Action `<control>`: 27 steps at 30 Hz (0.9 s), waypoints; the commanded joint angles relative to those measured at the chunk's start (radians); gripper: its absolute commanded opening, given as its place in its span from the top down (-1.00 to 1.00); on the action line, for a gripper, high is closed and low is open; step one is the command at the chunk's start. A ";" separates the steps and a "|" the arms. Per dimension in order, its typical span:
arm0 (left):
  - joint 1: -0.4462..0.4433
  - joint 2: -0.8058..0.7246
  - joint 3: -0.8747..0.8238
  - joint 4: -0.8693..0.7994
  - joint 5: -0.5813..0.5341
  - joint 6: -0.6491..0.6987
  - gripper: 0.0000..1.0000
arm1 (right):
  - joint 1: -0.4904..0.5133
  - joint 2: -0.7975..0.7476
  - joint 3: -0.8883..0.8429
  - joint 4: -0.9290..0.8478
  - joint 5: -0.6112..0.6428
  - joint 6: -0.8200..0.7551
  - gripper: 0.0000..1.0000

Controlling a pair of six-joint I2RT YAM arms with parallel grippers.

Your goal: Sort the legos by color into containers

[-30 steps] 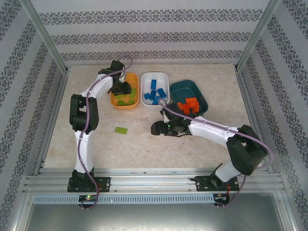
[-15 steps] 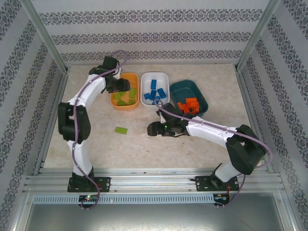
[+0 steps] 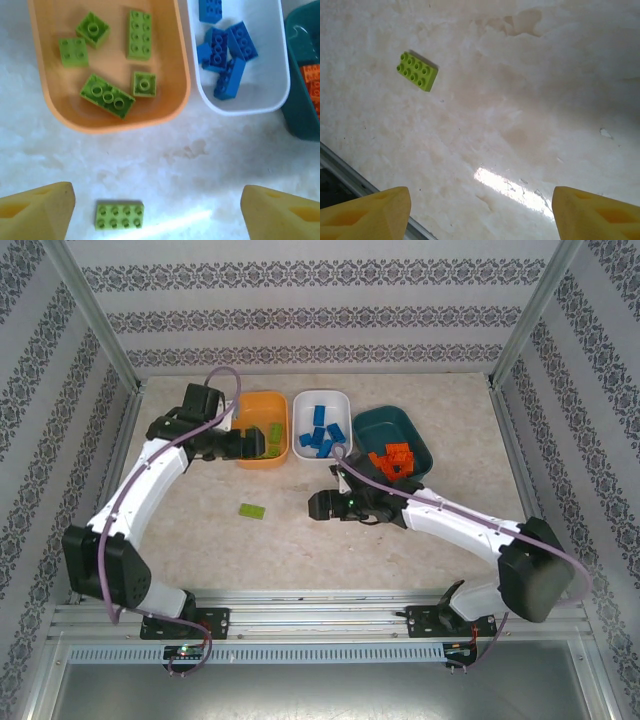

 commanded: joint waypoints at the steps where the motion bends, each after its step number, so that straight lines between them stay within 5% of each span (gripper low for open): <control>1: -0.041 -0.078 -0.054 -0.087 0.008 0.028 -0.97 | 0.008 -0.064 -0.044 -0.030 0.040 0.013 -0.51; 9: -0.096 -0.177 -0.228 -0.099 0.063 -0.020 -1.00 | 0.003 -0.151 -0.121 -0.033 0.077 0.016 -0.62; 27: -0.190 0.002 -0.309 -0.029 -0.170 -0.071 -1.00 | -0.036 -0.133 -0.150 -0.014 0.058 0.005 -0.71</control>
